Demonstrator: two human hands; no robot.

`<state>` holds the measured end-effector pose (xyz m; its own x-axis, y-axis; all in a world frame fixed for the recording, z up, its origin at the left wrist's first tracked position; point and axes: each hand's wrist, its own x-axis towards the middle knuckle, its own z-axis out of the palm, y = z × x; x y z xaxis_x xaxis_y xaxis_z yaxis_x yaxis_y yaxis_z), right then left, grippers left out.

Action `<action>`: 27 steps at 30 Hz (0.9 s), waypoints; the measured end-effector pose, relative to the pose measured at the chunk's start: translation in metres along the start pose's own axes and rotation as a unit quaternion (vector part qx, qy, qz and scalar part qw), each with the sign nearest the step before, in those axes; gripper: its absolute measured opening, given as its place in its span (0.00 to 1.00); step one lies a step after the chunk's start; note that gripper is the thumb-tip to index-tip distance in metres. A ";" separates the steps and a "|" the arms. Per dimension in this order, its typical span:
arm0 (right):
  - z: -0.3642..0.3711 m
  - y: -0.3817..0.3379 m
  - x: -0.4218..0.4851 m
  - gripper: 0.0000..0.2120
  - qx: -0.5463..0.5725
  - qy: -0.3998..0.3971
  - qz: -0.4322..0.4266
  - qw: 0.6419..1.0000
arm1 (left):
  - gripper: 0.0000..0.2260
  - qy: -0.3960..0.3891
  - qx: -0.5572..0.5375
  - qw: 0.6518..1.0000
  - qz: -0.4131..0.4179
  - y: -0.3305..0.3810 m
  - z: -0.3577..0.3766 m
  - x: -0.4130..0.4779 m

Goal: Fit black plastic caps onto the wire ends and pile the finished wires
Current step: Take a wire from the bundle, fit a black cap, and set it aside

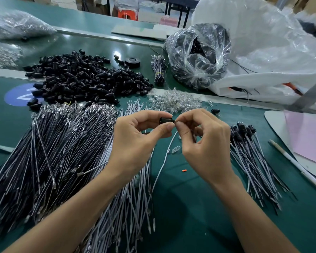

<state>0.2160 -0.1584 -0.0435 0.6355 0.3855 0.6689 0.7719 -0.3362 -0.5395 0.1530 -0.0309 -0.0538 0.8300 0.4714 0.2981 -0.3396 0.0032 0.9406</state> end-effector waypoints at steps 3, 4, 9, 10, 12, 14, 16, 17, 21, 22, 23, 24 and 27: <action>-0.001 -0.001 0.000 0.04 0.008 0.005 0.005 1.000 | 0.08 0.006 0.018 1.000 0.011 0.001 0.000 0.000; -0.001 -0.002 0.000 0.04 0.009 0.008 0.005 1.000 | 0.08 0.006 0.023 1.000 0.016 0.001 -0.001 0.000; -0.001 -0.002 0.000 0.03 0.018 0.013 0.010 1.000 | 0.09 0.008 0.031 0.999 0.023 0.000 0.000 -0.001; 0.000 -0.002 -0.001 0.03 0.014 0.010 0.009 1.000 | 0.08 0.008 0.026 0.999 0.020 -0.001 0.000 -0.001; 0.000 -0.001 -0.001 0.03 0.011 0.008 0.004 1.000 | 0.08 0.006 0.018 1.000 0.017 -0.002 0.001 -0.001; 0.001 0.000 -0.001 0.03 0.010 0.012 -0.001 1.000 | 0.08 0.006 0.009 1.000 0.011 -0.004 0.001 -0.002; 0.001 0.000 -0.001 0.04 0.009 0.016 -0.008 1.000 | 0.08 0.006 -0.005 1.000 0.002 -0.005 0.002 -0.003; 0.001 -0.001 -0.001 0.04 0.010 0.016 -0.009 1.000 | 0.08 0.006 -0.010 1.000 -0.002 -0.005 0.002 -0.003; 0.001 -0.001 -0.001 0.04 0.016 0.014 -0.007 1.000 | 0.09 0.004 -0.034 0.999 -0.016 -0.005 0.003 -0.004; 0.000 -0.001 -0.001 0.04 0.017 0.014 -0.005 1.000 | 0.10 0.002 -0.047 0.999 -0.022 -0.005 0.004 -0.004; 0.000 -0.001 -0.001 0.04 0.017 0.015 -0.005 1.000 | 0.10 0.001 -0.058 0.998 -0.027 -0.005 0.004 -0.004; 0.000 -0.001 -0.001 0.04 0.016 0.017 -0.006 1.000 | 0.10 -0.002 -0.068 0.997 -0.031 -0.005 0.004 -0.004; 0.000 -0.002 -0.001 0.05 0.013 0.013 -0.006 1.000 | 0.09 -0.006 -0.087 0.996 -0.035 -0.003 0.004 -0.004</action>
<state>0.2136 -0.1584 -0.0431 0.6260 0.3664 0.6884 0.7797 -0.3093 -0.5444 0.1527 -0.0366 -0.0571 0.8593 0.4535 0.2364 -0.3519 0.1887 0.9168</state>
